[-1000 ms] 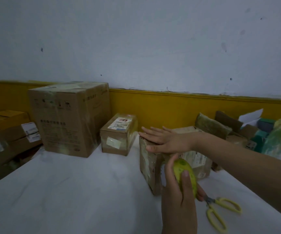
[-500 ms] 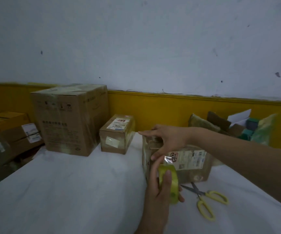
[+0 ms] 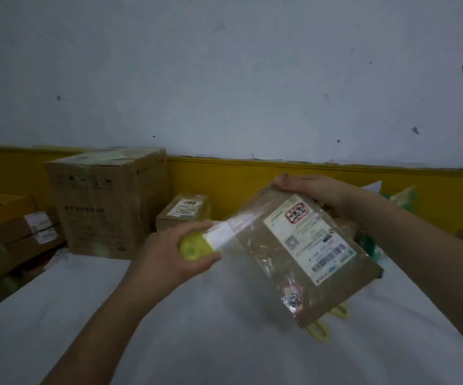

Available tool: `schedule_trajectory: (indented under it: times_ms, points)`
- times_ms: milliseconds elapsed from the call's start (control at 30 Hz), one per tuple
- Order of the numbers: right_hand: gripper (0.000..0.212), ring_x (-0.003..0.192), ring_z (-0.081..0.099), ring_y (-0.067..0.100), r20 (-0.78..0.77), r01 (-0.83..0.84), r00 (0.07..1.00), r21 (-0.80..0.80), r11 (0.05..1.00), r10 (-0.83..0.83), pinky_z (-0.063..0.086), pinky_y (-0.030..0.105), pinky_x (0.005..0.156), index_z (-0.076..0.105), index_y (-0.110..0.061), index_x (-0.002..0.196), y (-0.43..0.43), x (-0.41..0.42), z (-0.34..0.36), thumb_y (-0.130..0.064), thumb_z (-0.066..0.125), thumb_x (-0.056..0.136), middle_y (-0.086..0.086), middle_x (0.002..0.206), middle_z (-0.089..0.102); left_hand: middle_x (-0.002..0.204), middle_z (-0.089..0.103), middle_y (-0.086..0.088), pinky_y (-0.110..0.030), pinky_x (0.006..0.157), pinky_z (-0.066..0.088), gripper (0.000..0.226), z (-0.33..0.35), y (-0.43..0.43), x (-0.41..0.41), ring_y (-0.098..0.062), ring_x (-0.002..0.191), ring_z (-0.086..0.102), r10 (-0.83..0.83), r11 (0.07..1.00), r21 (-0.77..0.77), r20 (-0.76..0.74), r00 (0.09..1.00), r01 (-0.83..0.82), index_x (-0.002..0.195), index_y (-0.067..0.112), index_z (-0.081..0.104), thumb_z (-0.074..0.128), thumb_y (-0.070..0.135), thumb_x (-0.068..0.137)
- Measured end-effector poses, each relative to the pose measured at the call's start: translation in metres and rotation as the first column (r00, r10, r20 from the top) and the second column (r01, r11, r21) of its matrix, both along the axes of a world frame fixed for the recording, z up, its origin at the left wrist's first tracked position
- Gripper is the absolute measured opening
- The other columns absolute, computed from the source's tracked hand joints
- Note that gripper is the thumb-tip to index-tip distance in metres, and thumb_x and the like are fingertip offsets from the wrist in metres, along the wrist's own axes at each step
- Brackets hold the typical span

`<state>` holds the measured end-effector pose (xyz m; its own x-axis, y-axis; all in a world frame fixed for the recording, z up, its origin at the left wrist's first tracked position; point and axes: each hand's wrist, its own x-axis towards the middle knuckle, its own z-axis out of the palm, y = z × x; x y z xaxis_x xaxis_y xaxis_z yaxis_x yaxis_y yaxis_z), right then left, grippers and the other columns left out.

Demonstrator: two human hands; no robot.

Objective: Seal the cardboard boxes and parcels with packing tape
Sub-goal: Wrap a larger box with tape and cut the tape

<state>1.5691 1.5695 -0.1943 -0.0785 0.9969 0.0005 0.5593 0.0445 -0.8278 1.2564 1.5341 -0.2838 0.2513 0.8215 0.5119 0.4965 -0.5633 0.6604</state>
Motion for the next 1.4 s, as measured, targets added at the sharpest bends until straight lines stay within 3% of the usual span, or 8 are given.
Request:
schedule_trajectory:
  times_ms: [133,400,600,767,867,1033,1133,1400]
  points:
    - [0.053,0.073,0.07,0.03,-0.205,0.009,0.978,-0.158,0.987,-0.042,0.056,0.041,0.078,0.067,-0.013,0.091,-0.014,0.01,-0.005,-0.064,0.068,0.076,0.013,0.085,0.072,0.118,0.064,0.025,-0.029,0.086,0.057,0.06,-0.018,0.005,-0.004,0.003,0.108,0.059,-0.014,0.992,-0.126,0.028,1.0,0.018,0.106,0.057,0.066,0.063,0.089,0.056]
    - [0.041,0.061,0.07,0.027,-0.605,0.004,0.749,-0.404,0.915,-0.27,0.06,0.036,0.06,0.066,-0.009,0.092,-0.026,-0.013,-0.076,-0.049,0.07,0.083,0.013,0.075,0.071,0.083,0.07,0.023,-0.022,0.075,0.047,0.012,-0.031,0.035,0.015,0.003,0.082,0.063,-0.01,0.977,-0.205,0.221,0.975,0.057,0.092,0.033,0.075,0.07,0.043,0.086]
    - [0.032,0.062,0.069,0.026,-0.698,0.087,0.571,-0.472,0.877,-0.432,0.057,0.032,0.052,0.064,-0.002,0.1,-0.026,-0.021,-0.129,-0.032,0.053,0.094,0.019,0.084,0.068,0.088,0.067,0.011,-0.017,0.071,0.046,0.033,-0.076,0.034,0.017,0.003,0.082,0.062,0.254,0.964,-0.192,0.486,0.836,-0.181,0.092,0.025,0.07,0.062,0.056,0.085]
    - [0.048,0.067,0.07,0.013,-0.683,0.119,0.687,-0.232,0.966,-0.248,0.056,0.027,0.062,0.077,-0.018,0.072,-0.031,-0.041,-0.127,-0.042,0.043,0.097,0.004,0.072,0.073,0.08,0.071,0.006,-0.024,0.07,0.05,0.025,-0.101,0.035,0.032,-0.008,0.08,0.065,0.342,0.908,-0.392,0.492,0.801,-0.147,0.085,0.02,0.072,0.059,0.037,0.097]
    - [0.09,0.121,0.057,0.029,-0.54,0.218,0.798,-0.157,0.963,-0.269,0.041,0.053,0.107,0.061,-0.03,0.13,-0.02,-0.039,-0.109,-0.092,0.049,0.067,0.004,0.131,0.064,0.084,0.07,0.013,-0.018,0.07,0.046,0.015,-0.098,0.04,0.03,0.003,0.079,0.063,0.322,0.929,-0.316,0.431,0.843,-0.193,0.086,0.027,0.07,0.06,0.029,0.097]
    - [0.137,0.14,0.038,0.027,-0.351,0.301,0.892,-0.009,0.953,-0.285,0.028,0.057,0.114,0.031,-0.039,0.15,-0.028,-0.042,-0.074,-0.109,0.033,0.033,-0.004,0.155,0.038,0.097,0.067,0.013,-0.022,0.079,0.05,0.012,-0.102,0.039,0.039,-0.003,0.092,0.061,0.307,0.946,-0.209,0.334,0.891,-0.248,0.099,0.024,0.069,0.059,0.029,0.096]
    - [0.118,0.136,0.047,0.026,-0.109,0.173,0.977,-0.085,0.981,-0.181,0.038,0.054,0.11,0.015,-0.037,0.155,-0.035,-0.063,-0.077,-0.094,0.052,0.059,-0.001,0.149,0.048,0.095,0.068,0.013,-0.025,0.077,0.05,0.013,-0.104,0.04,0.042,-0.002,0.09,0.061,0.299,0.95,-0.179,0.284,0.911,-0.256,0.097,0.026,0.069,0.058,0.033,0.097]
    - [0.027,0.049,0.067,0.021,-0.519,0.011,0.815,-0.429,0.903,-0.257,0.051,0.024,0.041,0.065,-0.001,0.088,-0.032,-0.035,-0.107,-0.023,0.053,0.098,0.013,0.067,0.071,0.122,0.058,0.016,-0.03,0.091,0.054,0.063,-0.119,0.045,0.012,-0.004,0.113,0.056,0.19,0.948,-0.309,0.375,0.907,-0.071,0.121,0.036,0.059,0.073,0.067,0.068]
